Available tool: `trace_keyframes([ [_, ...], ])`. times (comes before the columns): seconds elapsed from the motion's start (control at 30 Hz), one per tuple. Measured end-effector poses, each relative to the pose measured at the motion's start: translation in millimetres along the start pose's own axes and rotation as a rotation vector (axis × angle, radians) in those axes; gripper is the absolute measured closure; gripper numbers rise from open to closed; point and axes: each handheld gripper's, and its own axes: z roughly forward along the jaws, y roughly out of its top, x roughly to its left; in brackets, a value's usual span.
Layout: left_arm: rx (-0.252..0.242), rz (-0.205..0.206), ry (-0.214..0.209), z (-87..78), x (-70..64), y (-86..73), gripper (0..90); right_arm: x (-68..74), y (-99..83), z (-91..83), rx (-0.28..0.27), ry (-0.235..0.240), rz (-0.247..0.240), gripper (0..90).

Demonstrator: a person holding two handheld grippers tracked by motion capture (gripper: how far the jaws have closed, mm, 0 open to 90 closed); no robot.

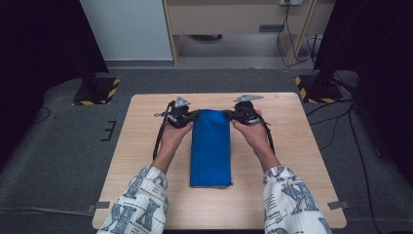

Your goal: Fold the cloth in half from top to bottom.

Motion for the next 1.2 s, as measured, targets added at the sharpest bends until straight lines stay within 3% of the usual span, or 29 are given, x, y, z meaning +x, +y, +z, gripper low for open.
trace_keyframes([
  [0.37, -0.01, 0.0, -0.005, -6.7, 0.8, 0.9, 86.9, -1.0, 1.3, -1.9, -0.011, 0.005, -0.007, 87.1],
  [0.83, -0.024, 0.017, -0.001, -22.6, -18.8, -14.2, 86.9, 12.2, -15.2, -23.9, -0.033, 0.021, -0.021, 87.1],
  [1.03, -0.022, 0.045, 0.003, -36.1, -30.4, -19.4, 86.9, 21.0, -22.6, -36.9, -0.04, 0.022, -0.034, 87.1],
  [1.2, -0.014, 0.052, 0.002, -39.9, -32.5, -21.2, 86.9, 28.8, -23.2, -44.7, -0.042, 0.03, -0.05, 87.1],
])
